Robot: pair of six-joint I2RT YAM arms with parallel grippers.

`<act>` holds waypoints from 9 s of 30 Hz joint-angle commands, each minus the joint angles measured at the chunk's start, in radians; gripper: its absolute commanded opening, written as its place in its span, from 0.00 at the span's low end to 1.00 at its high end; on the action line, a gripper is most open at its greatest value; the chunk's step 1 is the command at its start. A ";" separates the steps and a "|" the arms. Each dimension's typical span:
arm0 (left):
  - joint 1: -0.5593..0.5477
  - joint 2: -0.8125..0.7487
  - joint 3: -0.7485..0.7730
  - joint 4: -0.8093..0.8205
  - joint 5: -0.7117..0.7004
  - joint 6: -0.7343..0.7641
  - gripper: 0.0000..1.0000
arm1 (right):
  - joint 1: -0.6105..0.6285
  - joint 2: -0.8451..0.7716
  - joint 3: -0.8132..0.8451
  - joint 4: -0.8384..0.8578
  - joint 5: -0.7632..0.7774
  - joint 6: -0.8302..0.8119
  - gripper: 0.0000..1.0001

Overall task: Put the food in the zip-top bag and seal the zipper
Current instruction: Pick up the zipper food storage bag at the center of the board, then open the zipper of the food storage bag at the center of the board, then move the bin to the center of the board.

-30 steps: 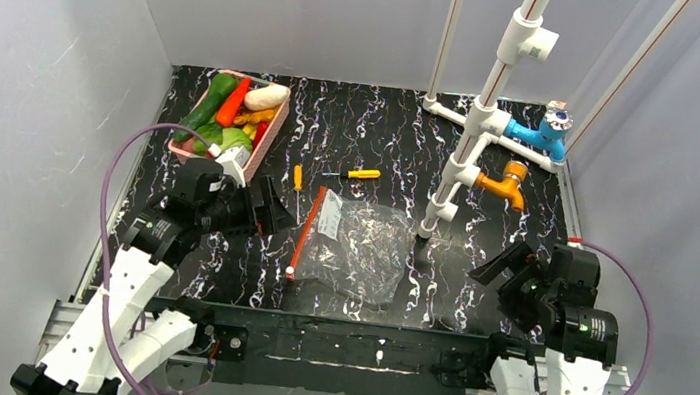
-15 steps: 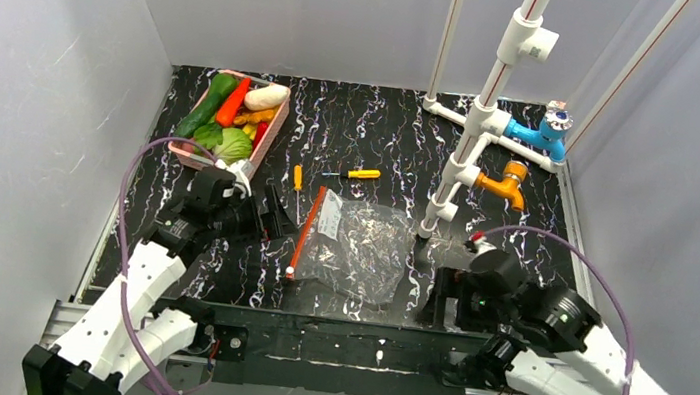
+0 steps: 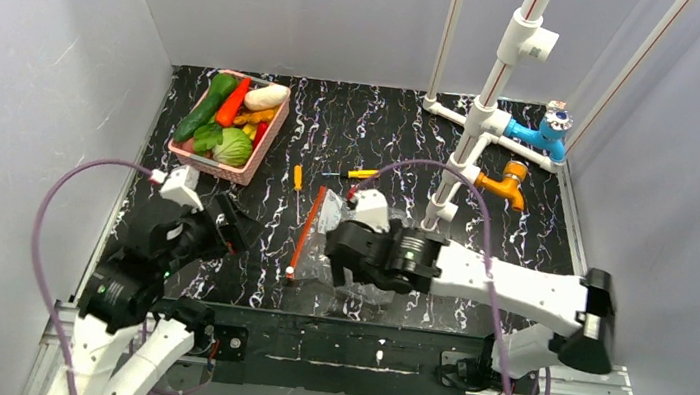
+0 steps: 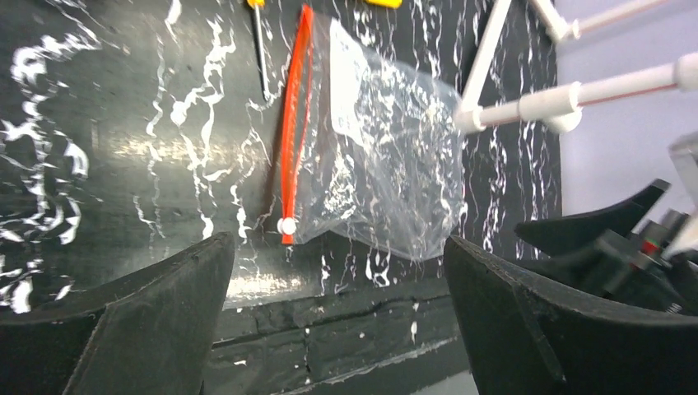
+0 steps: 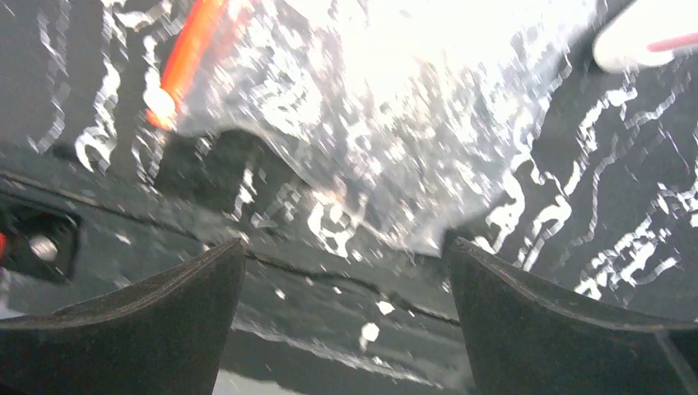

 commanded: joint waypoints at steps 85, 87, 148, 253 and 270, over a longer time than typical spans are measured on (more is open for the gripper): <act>-0.006 0.014 -0.365 0.486 0.318 -0.341 0.96 | -0.230 0.072 0.029 0.465 -0.410 -0.397 0.01; -0.006 0.088 -0.366 0.539 0.367 -0.353 0.84 | -0.224 0.073 0.042 0.458 -0.405 -0.398 0.01; -0.007 0.149 -0.354 0.313 0.299 -0.220 0.00 | -0.035 0.248 0.348 0.035 0.409 -0.550 0.01; 0.423 1.513 0.914 0.433 -0.026 0.387 0.76 | -0.429 0.203 0.316 0.253 -0.340 -0.610 0.01; 0.196 1.640 0.927 0.708 -0.276 0.750 0.93 | -0.438 0.205 0.316 0.231 -0.380 -0.600 0.01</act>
